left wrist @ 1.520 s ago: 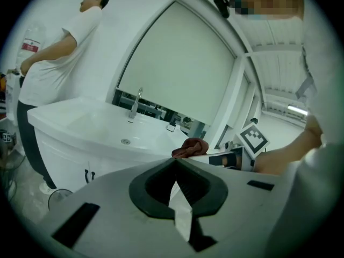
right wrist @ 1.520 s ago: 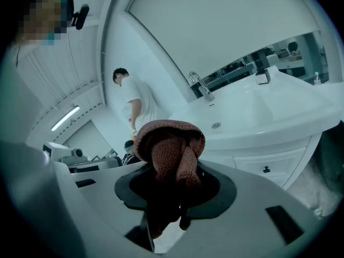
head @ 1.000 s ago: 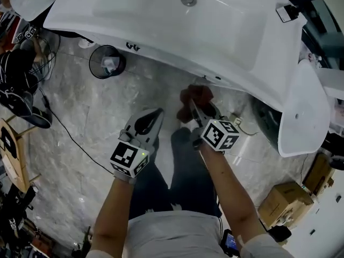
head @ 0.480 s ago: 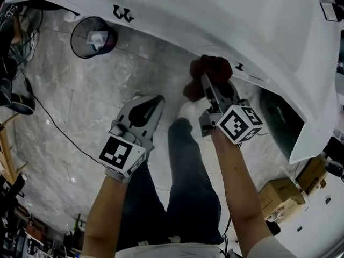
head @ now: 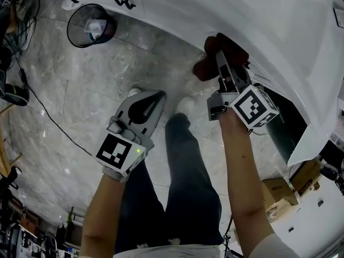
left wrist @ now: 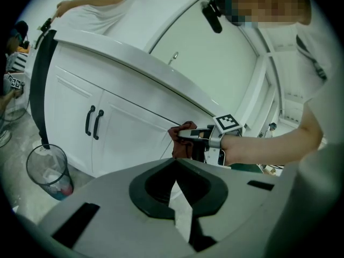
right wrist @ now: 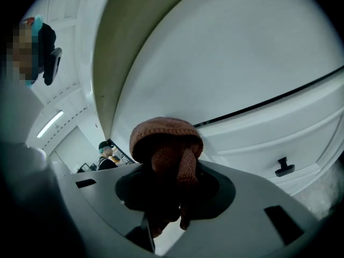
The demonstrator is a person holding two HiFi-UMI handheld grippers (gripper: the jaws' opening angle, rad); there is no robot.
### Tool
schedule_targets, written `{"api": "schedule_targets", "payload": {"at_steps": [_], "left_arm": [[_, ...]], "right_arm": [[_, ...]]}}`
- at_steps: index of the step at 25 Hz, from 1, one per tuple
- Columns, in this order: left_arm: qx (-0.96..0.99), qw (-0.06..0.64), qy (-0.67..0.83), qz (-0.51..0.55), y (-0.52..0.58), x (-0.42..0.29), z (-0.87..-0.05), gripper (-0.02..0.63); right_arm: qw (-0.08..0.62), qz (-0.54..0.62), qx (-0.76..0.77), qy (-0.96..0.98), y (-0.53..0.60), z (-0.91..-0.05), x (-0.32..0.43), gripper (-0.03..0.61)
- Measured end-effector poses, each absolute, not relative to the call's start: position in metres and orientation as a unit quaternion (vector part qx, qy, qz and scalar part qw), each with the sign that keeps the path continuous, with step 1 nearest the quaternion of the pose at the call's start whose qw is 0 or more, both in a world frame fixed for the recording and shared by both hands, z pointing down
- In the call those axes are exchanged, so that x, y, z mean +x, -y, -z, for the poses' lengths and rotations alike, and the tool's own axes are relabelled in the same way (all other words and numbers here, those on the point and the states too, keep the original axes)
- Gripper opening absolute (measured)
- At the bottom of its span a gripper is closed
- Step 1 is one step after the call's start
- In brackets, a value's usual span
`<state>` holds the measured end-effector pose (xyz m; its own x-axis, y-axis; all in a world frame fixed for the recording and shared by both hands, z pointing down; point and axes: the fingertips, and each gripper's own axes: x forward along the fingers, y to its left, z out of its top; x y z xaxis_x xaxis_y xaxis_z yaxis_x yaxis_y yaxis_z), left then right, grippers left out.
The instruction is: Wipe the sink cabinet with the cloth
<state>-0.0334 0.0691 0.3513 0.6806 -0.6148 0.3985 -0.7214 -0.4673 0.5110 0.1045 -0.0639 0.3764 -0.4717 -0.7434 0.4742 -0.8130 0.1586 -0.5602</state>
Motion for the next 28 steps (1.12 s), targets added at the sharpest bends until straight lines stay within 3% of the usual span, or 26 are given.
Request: {"api": "schedule_targets", "payload": {"at_steps": [28], "left_arm": [[0.786, 0.371, 0.486, -0.089, -0.083, -0.052, -0.386, 0.011]], "right_arm": [[0.117, -0.434, 0.505, 0.737, 0.076, -0.547, 0.115, 0.132]]}}
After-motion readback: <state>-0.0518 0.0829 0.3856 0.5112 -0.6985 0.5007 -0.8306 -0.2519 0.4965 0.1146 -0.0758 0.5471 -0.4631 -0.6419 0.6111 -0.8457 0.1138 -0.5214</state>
